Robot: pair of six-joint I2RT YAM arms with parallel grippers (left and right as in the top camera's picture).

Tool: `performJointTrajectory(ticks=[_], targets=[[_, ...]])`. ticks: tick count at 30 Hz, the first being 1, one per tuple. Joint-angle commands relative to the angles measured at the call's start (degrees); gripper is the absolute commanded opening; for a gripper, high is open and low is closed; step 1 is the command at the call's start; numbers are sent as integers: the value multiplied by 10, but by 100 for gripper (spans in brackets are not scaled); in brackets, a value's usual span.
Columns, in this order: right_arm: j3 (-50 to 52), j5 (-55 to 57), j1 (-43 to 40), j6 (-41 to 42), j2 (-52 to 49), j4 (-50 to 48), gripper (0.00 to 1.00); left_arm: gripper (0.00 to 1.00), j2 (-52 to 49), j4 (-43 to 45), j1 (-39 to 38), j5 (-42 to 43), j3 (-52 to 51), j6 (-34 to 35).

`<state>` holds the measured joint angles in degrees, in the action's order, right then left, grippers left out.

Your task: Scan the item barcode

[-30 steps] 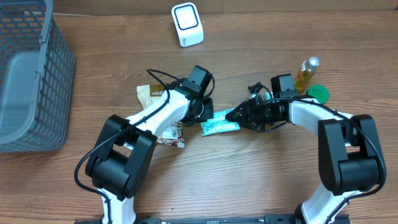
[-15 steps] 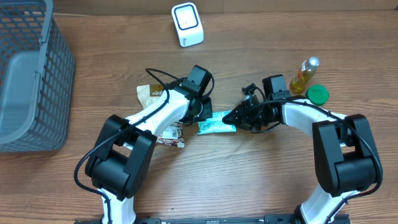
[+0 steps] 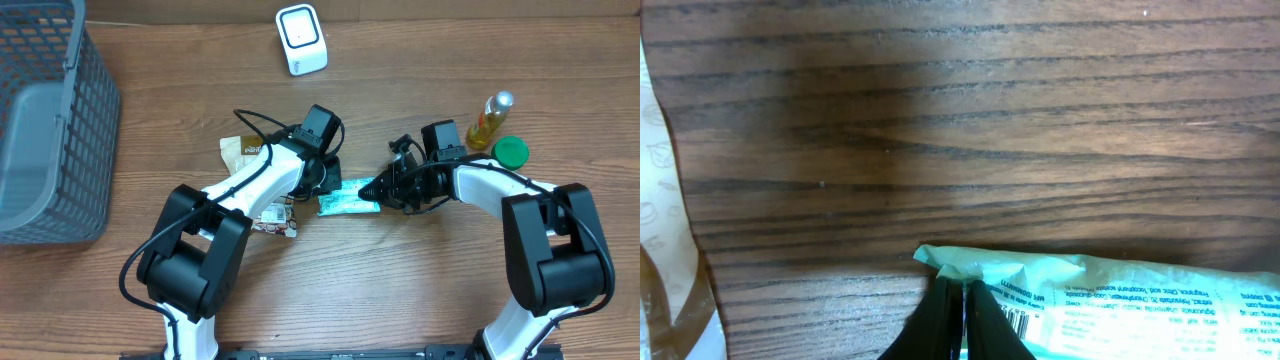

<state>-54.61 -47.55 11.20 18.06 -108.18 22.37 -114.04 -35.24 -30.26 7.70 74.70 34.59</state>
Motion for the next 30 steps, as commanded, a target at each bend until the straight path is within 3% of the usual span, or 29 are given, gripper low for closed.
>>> performJointTrajectory(ticks=[1,11,21,30], targets=[[3,-15,10,-5,-2,-5,4,9,-10,11,-4,6,-8,2],[3,-38,9,-80,-2,0,4,8,16,7,40,6,38,-15],[1,-183,-11,-189,1,-2,4,12,51,-165,147,7,198,-101],[1,-226,-23,-231,57,11,4,32,51,-268,275,7,222,-139]])
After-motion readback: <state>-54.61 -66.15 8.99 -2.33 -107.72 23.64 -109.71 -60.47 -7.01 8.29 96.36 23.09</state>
